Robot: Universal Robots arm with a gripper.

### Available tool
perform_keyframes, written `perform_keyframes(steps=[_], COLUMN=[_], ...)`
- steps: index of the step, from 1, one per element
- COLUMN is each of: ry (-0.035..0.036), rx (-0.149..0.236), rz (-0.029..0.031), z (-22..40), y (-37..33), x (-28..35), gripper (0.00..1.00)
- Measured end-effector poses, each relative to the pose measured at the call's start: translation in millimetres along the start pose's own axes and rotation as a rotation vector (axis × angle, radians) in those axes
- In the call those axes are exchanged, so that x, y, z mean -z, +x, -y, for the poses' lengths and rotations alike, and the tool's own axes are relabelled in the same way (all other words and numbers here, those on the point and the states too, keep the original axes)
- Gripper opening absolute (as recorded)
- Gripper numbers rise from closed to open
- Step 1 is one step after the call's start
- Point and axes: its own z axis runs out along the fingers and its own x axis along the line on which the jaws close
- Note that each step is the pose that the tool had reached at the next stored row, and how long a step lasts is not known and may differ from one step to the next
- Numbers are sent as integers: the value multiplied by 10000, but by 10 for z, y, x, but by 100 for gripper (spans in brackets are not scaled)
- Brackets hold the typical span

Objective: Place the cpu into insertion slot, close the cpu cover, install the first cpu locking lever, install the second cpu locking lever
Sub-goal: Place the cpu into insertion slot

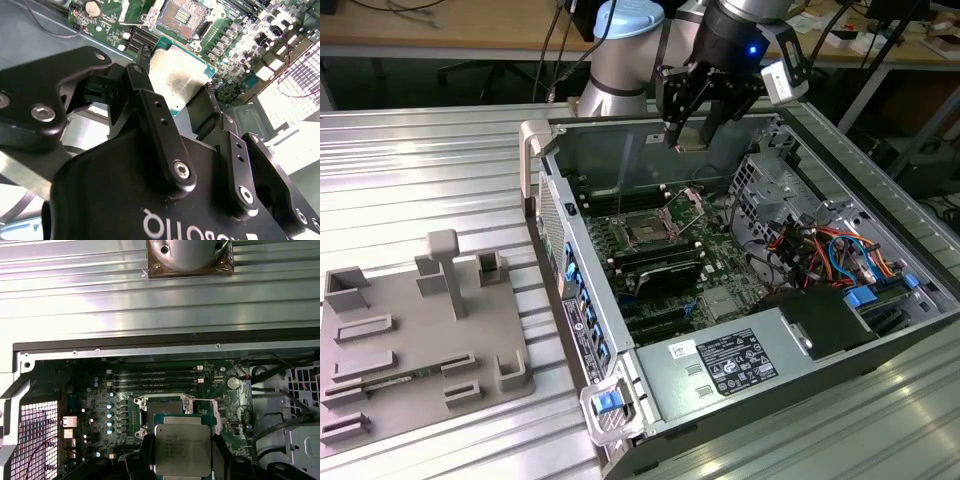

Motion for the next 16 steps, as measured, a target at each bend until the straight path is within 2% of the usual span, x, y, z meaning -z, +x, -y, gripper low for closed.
perform_keyframes(steps=[3, 8, 16], ry=[-10, -20, -21], rx=[-493, -920, -1042], rz=[44, 83, 93], z=[1, 2, 5], y=[0, 0, 4], x=[-8, -21, -32], gripper=[55, 55, 55])
